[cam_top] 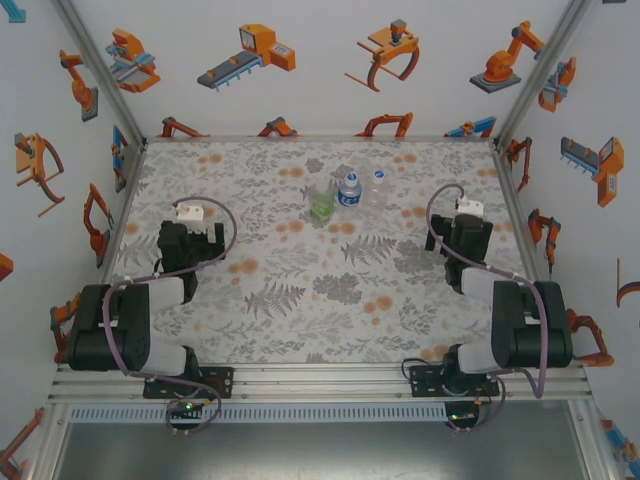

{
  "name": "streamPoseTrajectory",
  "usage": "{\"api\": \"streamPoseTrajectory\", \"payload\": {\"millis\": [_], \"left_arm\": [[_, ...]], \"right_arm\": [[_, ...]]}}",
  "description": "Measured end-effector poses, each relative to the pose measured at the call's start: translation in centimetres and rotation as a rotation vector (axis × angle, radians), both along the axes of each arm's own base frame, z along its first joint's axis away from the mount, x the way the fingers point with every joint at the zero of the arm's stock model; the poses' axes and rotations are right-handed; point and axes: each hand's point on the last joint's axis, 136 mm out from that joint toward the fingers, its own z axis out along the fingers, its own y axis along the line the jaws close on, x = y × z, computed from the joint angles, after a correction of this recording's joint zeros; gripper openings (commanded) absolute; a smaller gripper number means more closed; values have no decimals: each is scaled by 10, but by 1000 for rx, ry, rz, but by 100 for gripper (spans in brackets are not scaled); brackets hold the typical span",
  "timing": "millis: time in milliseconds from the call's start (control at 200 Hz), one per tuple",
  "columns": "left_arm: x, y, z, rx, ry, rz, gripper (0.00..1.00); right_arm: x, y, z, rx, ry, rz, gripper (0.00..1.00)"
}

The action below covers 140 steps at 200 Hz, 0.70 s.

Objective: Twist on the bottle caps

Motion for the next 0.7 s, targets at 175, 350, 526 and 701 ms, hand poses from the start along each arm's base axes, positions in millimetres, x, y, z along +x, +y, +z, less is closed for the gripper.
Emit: {"api": "streamPoseTrajectory", "payload": {"millis": [175,350,526,701], "left_arm": [[5,-1,-10,-58,-7,-31,97],[4,-3,-18,-97,16,-53,97],[4,-2,-17,-115,18,-50,97],[10,7,-12,-112,5,9,97]], "right_arm": [[6,5,-13,27,-24,43,100],[4,12,-18,47,-43,90,99],[8,14,-8,50,-89,103,99],[9,14,-5,49,-101,103,99]]}}
